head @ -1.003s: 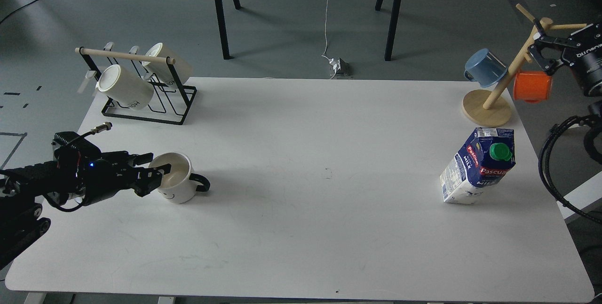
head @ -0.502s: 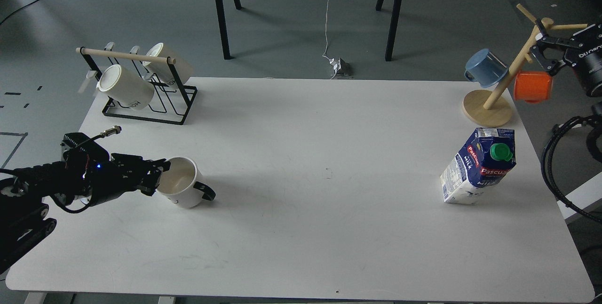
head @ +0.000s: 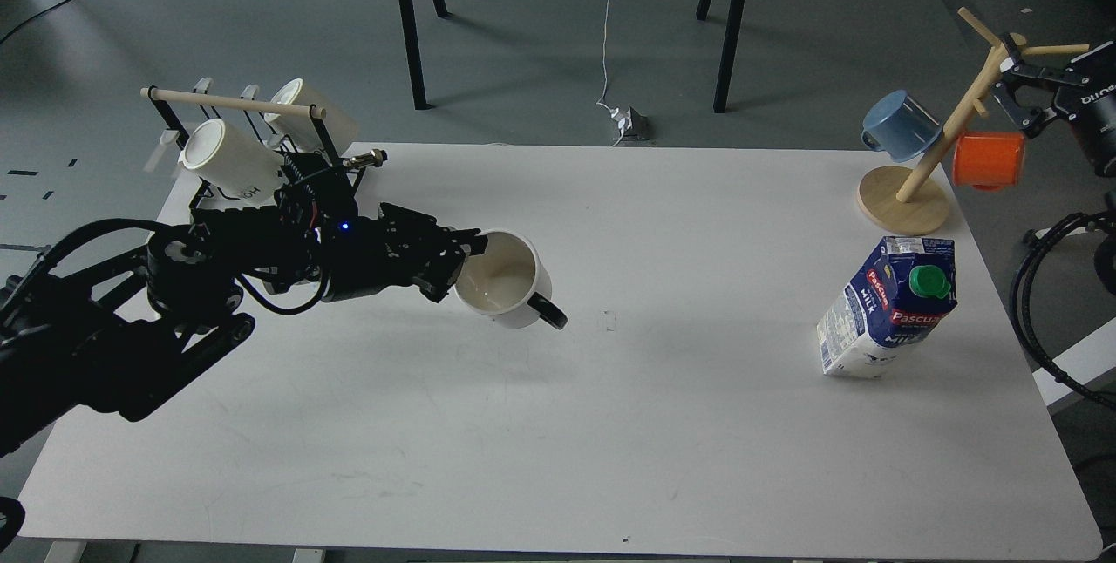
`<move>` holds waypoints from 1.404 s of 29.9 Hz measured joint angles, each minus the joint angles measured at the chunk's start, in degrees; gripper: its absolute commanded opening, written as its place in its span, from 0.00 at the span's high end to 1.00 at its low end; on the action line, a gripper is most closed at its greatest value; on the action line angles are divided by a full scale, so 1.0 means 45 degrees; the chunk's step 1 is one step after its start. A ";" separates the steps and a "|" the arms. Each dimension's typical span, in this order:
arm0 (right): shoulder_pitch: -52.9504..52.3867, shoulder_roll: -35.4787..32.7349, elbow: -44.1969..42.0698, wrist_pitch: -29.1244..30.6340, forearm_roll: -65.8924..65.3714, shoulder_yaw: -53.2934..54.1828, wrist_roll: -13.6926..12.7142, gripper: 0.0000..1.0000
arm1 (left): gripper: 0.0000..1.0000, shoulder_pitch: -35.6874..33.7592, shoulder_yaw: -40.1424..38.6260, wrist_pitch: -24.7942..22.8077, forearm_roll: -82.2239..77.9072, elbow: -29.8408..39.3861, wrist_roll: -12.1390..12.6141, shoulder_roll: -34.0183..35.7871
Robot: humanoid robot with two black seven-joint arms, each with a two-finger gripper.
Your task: Place cup and milk with both arms
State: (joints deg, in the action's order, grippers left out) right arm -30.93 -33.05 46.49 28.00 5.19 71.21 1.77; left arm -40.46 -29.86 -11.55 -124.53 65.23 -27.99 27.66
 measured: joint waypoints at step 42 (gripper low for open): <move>-0.0021 -0.0525 -0.0404 0.0000 0.0020 0.0648 -0.0004 0.00 | 0.01 -0.0383 -0.0420 0.1008 0.2536 -0.2367 0.1159 -0.3619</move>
State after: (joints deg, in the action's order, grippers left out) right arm -31.02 -35.42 44.67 28.00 5.28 74.13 1.75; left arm -42.18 -31.75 -7.01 -113.12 54.58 -22.78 11.37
